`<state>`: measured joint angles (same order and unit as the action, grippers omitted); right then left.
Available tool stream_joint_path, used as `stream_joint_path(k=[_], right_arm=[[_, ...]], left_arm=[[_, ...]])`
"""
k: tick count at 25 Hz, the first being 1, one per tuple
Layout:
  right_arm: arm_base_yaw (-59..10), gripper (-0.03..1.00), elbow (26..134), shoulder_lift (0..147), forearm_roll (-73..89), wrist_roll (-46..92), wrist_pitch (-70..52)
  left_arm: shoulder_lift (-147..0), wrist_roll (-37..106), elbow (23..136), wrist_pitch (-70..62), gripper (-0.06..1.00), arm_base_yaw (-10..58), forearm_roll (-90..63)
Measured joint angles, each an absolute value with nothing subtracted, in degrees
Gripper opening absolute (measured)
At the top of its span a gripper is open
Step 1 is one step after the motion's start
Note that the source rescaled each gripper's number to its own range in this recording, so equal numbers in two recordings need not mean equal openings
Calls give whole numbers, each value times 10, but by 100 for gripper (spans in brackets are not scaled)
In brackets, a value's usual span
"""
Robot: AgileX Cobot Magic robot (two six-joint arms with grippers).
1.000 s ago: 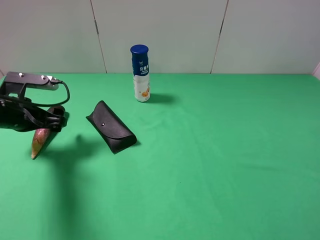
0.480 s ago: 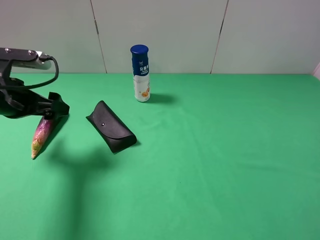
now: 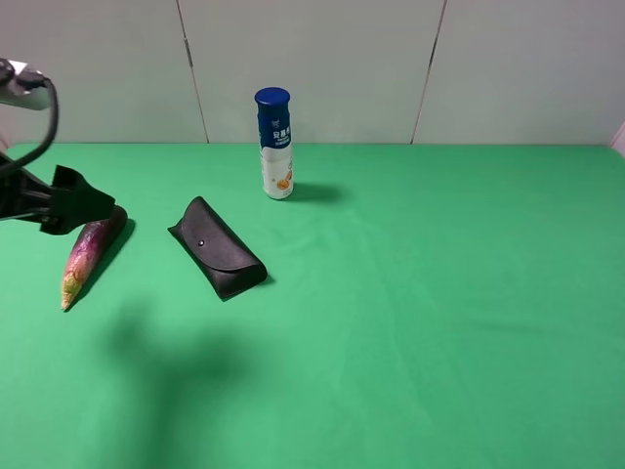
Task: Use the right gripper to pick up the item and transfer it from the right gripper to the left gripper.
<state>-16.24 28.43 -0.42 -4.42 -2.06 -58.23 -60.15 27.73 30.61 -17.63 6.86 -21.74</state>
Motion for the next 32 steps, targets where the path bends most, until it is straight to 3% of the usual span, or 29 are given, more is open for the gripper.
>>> stream_joint_path(k=[11,24,32], right_arm=[[-162,100,284,-4,-44,-21,-582],[-162,100,284,-4,-44,-21,-582],[-162,100,284,-4,-44,-21,-583]], left_arm=[[-446,83,383,-410,99,69,0],[-161,73,386,-608,99,69,7],[-39,60,353,-625,99,69,-13]])
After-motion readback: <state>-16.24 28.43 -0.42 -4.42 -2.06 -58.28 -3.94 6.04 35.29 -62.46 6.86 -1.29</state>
